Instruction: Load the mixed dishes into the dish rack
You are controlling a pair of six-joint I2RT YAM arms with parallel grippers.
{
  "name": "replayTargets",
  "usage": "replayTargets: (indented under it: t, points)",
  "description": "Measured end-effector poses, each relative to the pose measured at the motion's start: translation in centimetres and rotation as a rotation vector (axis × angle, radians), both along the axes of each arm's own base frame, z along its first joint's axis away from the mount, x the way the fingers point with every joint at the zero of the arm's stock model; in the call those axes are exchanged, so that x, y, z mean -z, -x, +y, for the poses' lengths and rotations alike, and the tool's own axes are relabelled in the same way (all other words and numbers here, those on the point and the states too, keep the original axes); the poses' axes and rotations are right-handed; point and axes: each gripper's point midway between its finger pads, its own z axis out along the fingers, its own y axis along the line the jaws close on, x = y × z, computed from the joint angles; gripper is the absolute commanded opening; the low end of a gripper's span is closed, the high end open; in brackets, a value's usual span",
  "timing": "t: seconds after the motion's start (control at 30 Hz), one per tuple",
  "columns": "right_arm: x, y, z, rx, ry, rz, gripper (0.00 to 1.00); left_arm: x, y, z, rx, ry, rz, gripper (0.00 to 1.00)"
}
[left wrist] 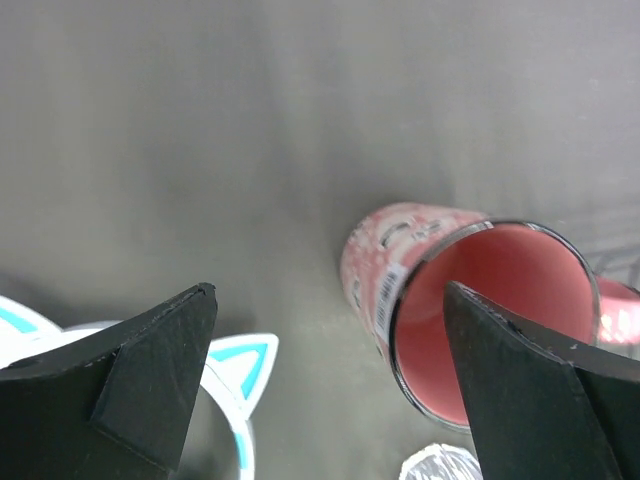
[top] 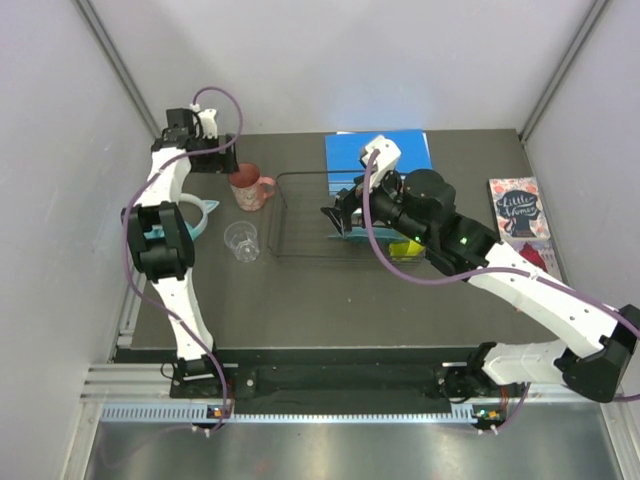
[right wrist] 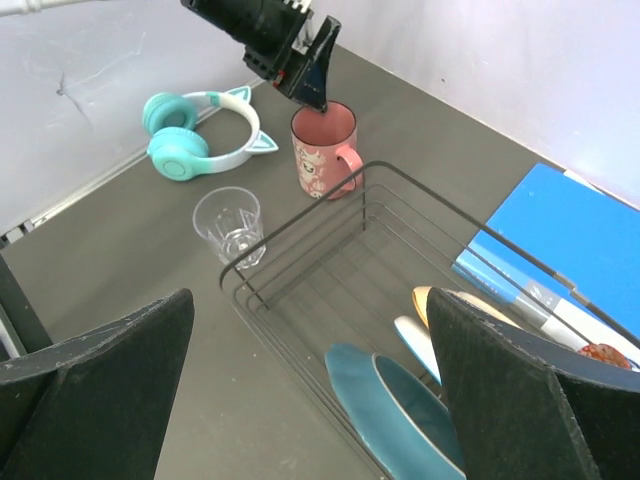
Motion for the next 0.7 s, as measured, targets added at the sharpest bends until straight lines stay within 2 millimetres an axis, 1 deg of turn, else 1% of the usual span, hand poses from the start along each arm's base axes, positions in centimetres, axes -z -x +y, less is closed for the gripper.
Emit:
replayTargets:
  t: [0.07,0.1,0.13,0.17,0.3,0.33,0.4,0.5,0.53,0.57,0.6,0.63,0.67,0.7]
  points:
    - [0.0,0.0,-0.1,0.006,-0.001,0.001,0.98,0.3,-0.5,0.0,-0.004,-0.024,-0.003,0.92]
    - [0.1,0.0,-0.1,0.008,-0.002,0.003,0.98,0.6,-0.7,-0.1,-0.001,-0.035,-0.001,0.85]
    - [0.1,-0.1,-0.2,0.012,-0.002,0.006,0.98,1.2,-0.9,-0.4,0.003,-0.042,0.004,0.82]
    - [0.1,-0.1,-0.2,0.014,-0.003,0.008,0.98,1.6,-0.9,-0.6,0.008,-0.044,0.010,0.81]
    - [0.7,-0.2,-0.2,0.028,-0.002,0.039,0.98,4.9,-0.9,-1.8,0.036,-0.046,0.069,0.81]
    - [1.1,-0.3,-0.1,0.031,0.005,0.051,0.99,5.2,-0.9,-2.1,0.042,-0.042,0.076,0.81]
    - [2.2,-0.5,0.0,0.038,0.023,0.078,0.99,5.1,-1.1,-2.4,0.049,-0.047,0.066,0.78]
    - [3.6,-0.8,0.0,0.047,0.052,0.116,0.97,5.2,-1.1,-2.6,0.058,-0.044,0.067,0.50]
    - [3.8,-0.9,0.0,0.049,0.054,0.125,0.96,5.2,-1.1,-2.6,0.061,-0.042,0.067,0.38]
    - [4.0,-0.9,0.0,0.050,0.055,0.131,0.94,5.3,-1.0,-2.8,0.069,-0.038,0.067,0.19]
    - [4.0,-1.0,0.0,0.054,0.053,0.137,0.93,5.4,-0.9,-3.0,0.073,-0.029,0.070,0.09]
    - [4.1,-1.0,-0.1,0.057,0.051,0.142,0.93,5.4,-0.8,-3.3,0.083,-0.021,0.072,0.02]
    - [4.1,-1.1,-0.1,0.060,0.047,0.147,0.93,5.3,-1.0,-2.9,0.072,-0.046,0.065,0.00]
    - [4.2,-1.1,-0.2,0.063,0.047,0.152,0.92,5.2,-0.9,-3.3,0.088,-0.031,0.059,0.00]
